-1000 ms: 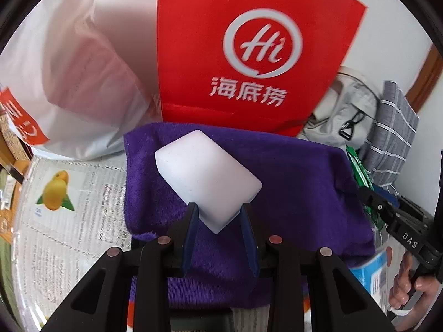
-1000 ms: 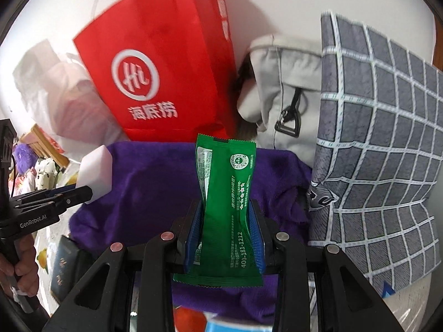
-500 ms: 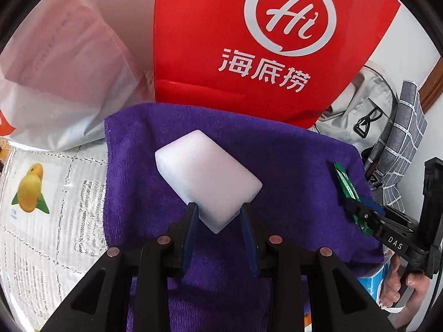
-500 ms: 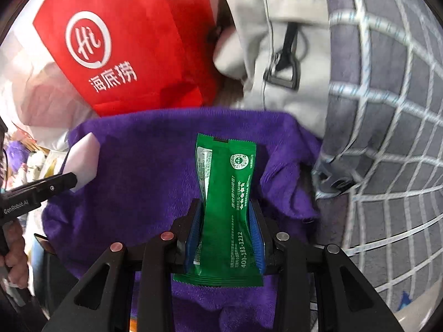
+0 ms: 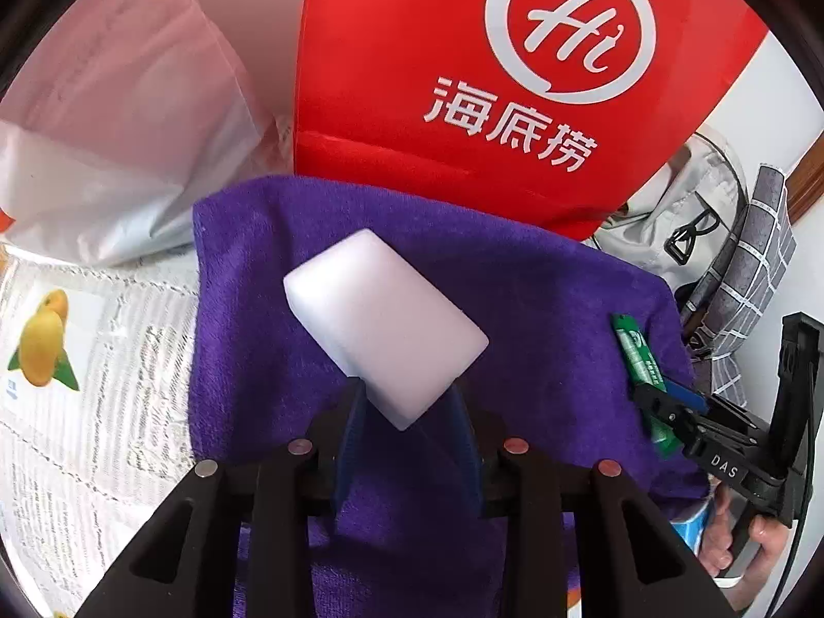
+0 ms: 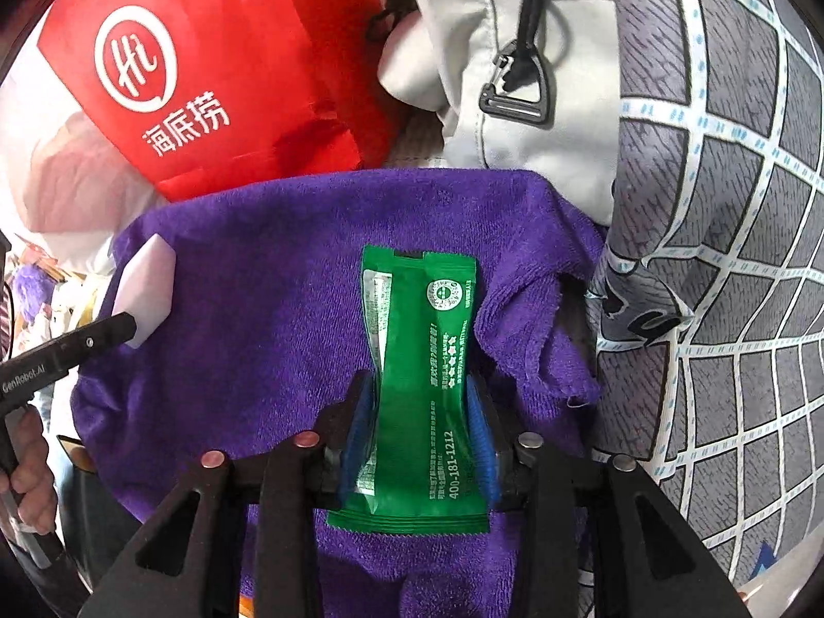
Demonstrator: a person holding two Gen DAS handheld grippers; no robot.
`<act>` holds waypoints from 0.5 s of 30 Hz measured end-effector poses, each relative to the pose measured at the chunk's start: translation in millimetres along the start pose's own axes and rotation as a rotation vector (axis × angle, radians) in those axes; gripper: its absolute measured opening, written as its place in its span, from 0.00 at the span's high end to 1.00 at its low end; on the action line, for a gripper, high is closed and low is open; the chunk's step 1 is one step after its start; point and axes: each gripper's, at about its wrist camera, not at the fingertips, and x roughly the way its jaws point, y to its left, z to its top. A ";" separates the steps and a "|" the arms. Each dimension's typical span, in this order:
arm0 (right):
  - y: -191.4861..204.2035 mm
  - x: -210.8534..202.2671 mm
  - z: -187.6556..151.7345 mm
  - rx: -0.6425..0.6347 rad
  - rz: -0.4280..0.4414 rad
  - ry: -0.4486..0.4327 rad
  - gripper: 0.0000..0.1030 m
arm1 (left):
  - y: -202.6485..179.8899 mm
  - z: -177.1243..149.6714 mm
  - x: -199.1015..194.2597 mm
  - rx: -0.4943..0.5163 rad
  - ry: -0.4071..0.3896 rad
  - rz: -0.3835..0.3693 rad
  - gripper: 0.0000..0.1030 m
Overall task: Organize soft objects
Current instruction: 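Lower the white block onto the purple towel with left while right lowers the green packet beside it, then move the left gripper to the white glove while the right gripper moves to the orange-print packet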
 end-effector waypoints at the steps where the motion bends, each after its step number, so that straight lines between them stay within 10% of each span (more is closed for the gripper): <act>1: 0.6 1.6 1.2 -0.003 0.003 -0.002 0.52 | -0.3 0.0 0.2 0.001 0.007 -0.008 0.69; 6: 9.6 -3.9 1.6 -0.029 0.034 -0.018 0.38 | -3.1 0.3 -5.3 0.004 0.001 -0.008 0.40; 15: 19.6 -36.6 -0.1 -0.052 -0.030 -0.140 0.32 | -9.6 1.4 -30.0 0.018 -0.037 0.018 0.40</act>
